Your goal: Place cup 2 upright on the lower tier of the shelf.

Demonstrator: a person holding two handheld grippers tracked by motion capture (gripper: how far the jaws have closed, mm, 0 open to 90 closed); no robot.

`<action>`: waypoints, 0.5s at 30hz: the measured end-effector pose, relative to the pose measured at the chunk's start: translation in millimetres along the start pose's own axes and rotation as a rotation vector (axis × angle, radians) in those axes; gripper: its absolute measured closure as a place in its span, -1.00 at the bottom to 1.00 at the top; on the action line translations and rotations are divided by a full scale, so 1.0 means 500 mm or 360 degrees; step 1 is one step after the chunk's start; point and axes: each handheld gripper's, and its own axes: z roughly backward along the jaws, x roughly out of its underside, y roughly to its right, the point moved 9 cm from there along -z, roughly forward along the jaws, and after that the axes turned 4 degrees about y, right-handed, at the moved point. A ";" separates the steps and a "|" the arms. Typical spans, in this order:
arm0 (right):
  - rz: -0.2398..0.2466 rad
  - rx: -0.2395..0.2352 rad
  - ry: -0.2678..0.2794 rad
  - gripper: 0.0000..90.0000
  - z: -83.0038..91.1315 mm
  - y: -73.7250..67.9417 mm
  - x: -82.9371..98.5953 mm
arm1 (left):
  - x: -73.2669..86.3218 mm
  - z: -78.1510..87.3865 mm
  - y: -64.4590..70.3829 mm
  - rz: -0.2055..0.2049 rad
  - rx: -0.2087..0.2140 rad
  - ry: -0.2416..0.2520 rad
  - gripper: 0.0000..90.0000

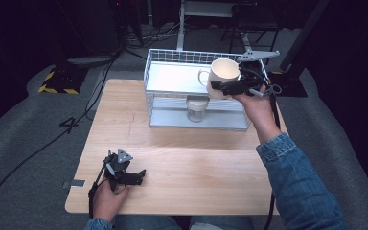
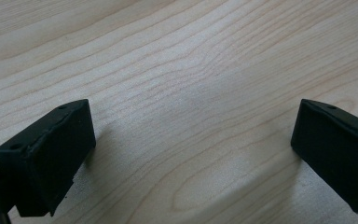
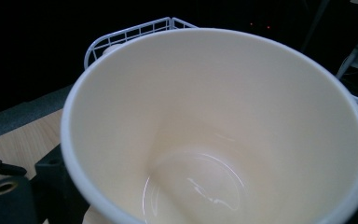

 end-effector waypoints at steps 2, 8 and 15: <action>-0.0006 0.0014 0.0006 -0.80 -0.012 0.007 -0.007 | -0.001 -0.001 0.000 0.0001 -0.0001 0.0000 -1.00; -0.0003 0.0055 -0.0002 -0.80 -0.051 0.026 -0.017 | -0.001 -0.001 0.000 0.0005 0.0007 0.0002 -1.00; -0.0065 0.0078 -0.0016 -0.80 -0.079 0.052 -0.013 | -0.001 -0.002 0.000 0.0005 0.0007 0.0002 -1.00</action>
